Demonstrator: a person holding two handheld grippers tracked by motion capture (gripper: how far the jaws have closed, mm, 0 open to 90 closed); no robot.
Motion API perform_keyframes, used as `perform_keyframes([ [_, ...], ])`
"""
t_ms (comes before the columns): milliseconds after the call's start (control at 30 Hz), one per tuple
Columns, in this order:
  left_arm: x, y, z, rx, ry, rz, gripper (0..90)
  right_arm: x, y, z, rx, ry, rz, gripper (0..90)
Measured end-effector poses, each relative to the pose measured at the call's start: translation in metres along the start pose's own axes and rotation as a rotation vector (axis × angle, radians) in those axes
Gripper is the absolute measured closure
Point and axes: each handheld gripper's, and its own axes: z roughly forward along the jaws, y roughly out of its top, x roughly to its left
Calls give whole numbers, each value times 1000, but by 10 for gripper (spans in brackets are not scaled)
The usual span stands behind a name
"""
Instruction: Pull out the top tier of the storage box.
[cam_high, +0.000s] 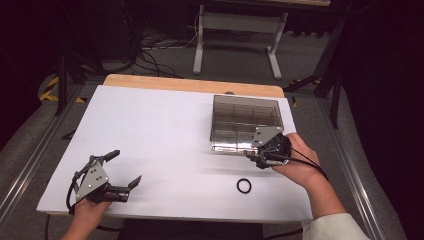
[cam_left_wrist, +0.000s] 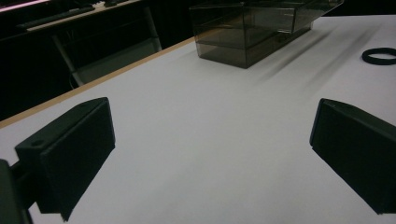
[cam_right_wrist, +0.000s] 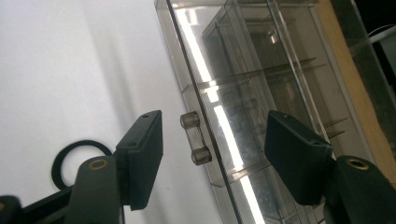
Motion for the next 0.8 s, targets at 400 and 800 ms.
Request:
perform_keyframes([
  [400, -2, 2, 5, -4, -13, 3, 9, 22, -1, -13, -91, 28, 22, 368],
  [800, 0, 3, 9, -8, -15, 20, 10, 52, -15, 4, -82, 107, 77, 370],
])
